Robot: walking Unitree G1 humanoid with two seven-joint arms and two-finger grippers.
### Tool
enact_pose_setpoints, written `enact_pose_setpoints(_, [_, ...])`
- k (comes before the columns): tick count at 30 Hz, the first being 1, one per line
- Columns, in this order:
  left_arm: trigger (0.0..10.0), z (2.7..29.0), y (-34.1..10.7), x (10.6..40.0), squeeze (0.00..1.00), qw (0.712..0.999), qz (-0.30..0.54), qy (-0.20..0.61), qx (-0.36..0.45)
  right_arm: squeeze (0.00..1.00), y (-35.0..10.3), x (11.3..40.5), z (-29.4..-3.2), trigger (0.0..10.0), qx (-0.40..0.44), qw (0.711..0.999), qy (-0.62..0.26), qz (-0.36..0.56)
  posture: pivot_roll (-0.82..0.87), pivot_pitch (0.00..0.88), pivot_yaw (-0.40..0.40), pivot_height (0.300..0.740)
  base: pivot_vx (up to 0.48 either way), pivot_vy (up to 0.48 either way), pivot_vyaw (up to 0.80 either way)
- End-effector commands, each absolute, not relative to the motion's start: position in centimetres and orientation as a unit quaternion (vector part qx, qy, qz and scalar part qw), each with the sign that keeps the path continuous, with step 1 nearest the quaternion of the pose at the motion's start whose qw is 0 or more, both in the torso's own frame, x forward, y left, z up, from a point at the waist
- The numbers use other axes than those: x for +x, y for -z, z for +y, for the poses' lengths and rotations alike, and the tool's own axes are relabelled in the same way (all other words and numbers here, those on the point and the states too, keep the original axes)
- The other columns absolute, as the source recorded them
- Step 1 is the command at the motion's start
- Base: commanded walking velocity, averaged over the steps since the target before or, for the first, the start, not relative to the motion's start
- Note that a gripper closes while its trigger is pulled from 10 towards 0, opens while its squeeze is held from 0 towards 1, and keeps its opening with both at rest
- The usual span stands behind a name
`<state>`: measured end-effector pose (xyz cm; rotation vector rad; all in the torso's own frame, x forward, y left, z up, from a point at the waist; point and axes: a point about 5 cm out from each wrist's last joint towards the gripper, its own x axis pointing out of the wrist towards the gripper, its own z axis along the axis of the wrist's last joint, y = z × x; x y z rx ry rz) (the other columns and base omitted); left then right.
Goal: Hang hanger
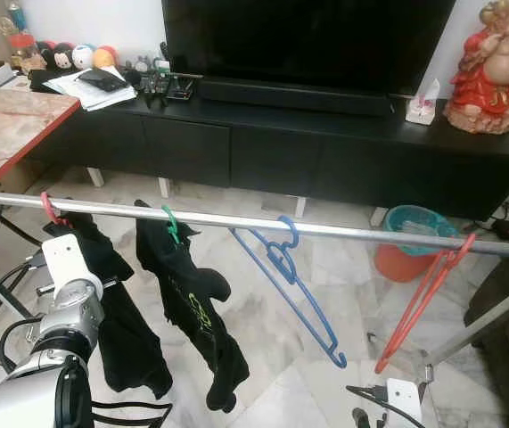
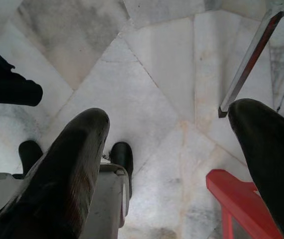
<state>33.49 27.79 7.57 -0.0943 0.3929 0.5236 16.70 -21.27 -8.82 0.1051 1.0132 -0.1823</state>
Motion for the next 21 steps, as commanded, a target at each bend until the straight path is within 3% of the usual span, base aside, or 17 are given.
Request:
enact_pose_setpoints(1, [0.0,27.7,-7.7,33.6,0.00,0.949,0.186,-0.254,-0.027,0.00,8.9,16.4,-21.4,10.0,0.057,0.867,0.097,0.486,-0.10,0.000,-0.038,0.740,0.000,0.000,0.00])
enact_pose_setpoints(16, [0.0,26.7,-9.7,34.0,0.00,0.971,0.081,-0.218,0.058,0.00,9.0,16.3,-21.4,10.0,0.056,0.867,0.096,0.486,-0.10,0.000,-0.027,0.740,0.000,0.000,0.00])
enact_pose_setpoints(17, [1.4,26.5,-9.6,33.9,0.00,0.973,0.076,-0.209,0.062,0.00,9.0,16.3,-21.4,10.0,0.057,0.867,0.096,0.486,-0.10,0.000,-0.026,0.740,0.000,0.000,0.00])
enact_pose_setpoints(18, [1.4,26.4,-9.5,33.8,0.00,0.974,0.072,-0.204,0.064,0.00,9.0,16.3,-21.3,10.0,0.057,0.867,0.096,0.486,-0.10,0.000,-0.025,0.740,0.000,0.000,0.00])
enact_pose_setpoints(19, [10.0,25.9,-9.0,33.3,0.00,0.979,0.066,-0.178,0.077,0.00,9.0,16.3,-21.3,10.0,0.057,0.867,0.095,0.486,-0.10,0.000,-0.024,0.740,0.000,0.000,0.00])
enact_pose_setpoints(21, [10.0,25.6,-8.5,32.8,0.00,0.982,0.062,-0.156,0.091,0.00,9.0,16.2,-21.3,10.0,0.057,0.867,0.095,0.486,-0.10,0.000,-0.022,0.740,0.000,0.000,0.00])
